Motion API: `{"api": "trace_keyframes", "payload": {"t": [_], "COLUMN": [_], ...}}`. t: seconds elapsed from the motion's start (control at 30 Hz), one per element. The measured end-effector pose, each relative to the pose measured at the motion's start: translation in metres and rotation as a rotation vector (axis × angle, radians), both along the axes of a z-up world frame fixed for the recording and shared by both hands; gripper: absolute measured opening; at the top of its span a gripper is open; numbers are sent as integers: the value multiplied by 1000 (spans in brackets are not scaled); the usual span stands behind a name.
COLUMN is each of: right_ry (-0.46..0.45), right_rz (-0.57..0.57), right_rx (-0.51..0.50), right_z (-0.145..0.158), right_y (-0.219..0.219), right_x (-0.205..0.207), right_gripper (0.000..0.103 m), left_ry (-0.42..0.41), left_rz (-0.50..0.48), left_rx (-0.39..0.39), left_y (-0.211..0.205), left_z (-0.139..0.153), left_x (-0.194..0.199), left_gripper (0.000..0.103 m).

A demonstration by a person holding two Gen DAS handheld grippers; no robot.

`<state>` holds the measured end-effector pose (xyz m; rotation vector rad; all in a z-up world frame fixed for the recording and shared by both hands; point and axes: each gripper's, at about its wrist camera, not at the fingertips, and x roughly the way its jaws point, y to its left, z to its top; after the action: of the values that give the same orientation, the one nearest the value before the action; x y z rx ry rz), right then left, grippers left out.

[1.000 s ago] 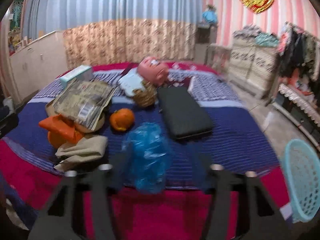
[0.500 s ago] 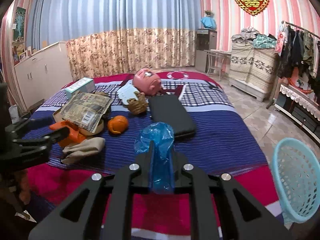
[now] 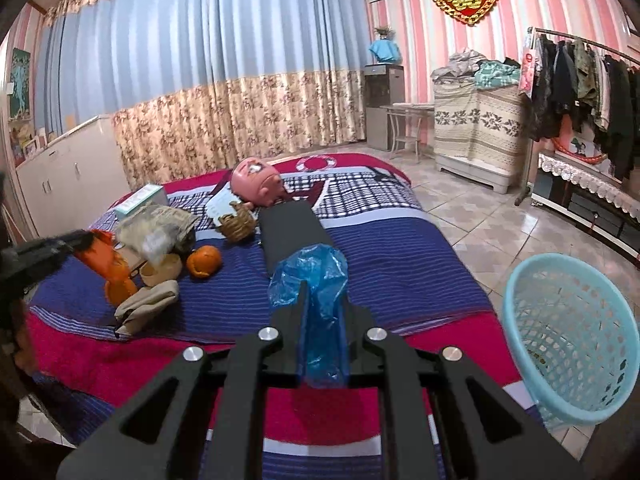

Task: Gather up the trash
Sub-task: 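Grasp the orange peel with the left gripper while the right gripper lifts the blue bag, then carry the orange peel over the light blue basket and open the left gripper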

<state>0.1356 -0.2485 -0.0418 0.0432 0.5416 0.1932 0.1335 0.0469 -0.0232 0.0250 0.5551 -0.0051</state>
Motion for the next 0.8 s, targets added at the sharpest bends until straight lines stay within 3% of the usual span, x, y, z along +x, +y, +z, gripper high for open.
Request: {"api": "trace_keyframes", "payload": {"t": [0.33,0.6,0.8], "right_ry": [-42,-87,-124], "right_rz": [-88,-239,-388], "right_rx": [28,28,-62], "right_z": [10,29,58], "right_y": [-41,-99,-149], "right_x": [-7,-16,-15], "right_gripper": [12,12,12], "left_ry": [-94,-118,-141], "left_rz": [7,-129,-264], "left_rx": [9,-61,-104], "left_y": [-2,-82,-163], "left_z": [50,58,65], "left_x": [-9,20,44], "left_gripper": [21,21,21]}}
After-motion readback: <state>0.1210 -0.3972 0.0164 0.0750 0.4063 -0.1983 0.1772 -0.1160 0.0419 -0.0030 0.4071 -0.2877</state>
